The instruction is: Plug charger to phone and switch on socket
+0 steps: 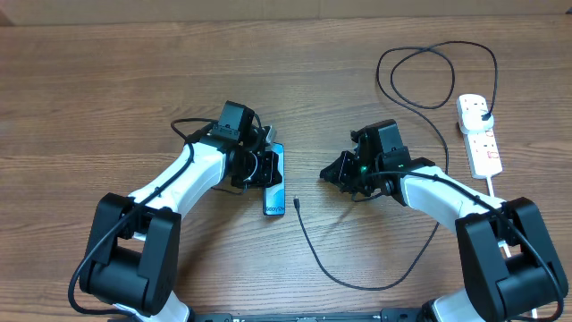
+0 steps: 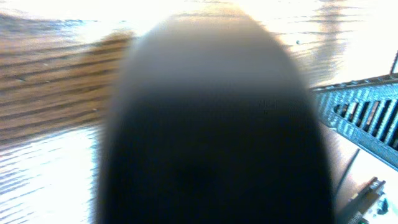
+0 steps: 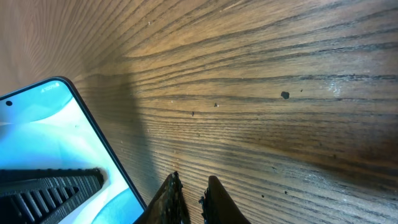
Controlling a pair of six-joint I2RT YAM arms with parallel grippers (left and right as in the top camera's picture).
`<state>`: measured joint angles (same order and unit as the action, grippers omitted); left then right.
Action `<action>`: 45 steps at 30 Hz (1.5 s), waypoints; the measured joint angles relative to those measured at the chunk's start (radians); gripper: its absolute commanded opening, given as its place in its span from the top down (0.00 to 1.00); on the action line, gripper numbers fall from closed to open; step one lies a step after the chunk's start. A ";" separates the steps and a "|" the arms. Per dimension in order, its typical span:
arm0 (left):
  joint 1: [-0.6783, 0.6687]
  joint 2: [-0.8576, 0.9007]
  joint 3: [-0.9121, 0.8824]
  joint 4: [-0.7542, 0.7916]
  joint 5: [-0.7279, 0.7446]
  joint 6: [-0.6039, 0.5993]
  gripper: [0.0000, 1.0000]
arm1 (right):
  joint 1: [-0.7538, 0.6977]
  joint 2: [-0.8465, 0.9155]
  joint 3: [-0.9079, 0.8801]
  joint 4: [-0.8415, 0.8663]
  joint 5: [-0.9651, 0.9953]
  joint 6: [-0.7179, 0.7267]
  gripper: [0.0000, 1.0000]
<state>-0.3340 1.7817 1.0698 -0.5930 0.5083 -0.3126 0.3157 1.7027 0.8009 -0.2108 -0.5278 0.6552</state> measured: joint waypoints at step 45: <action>0.002 0.056 0.001 0.051 -0.002 -0.052 0.96 | 0.000 0.000 0.000 0.000 0.000 0.000 0.87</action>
<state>-0.3325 1.8378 1.0706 -0.5419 0.5060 -0.3649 0.3157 1.7027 0.8009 -0.2104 -0.5278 0.6548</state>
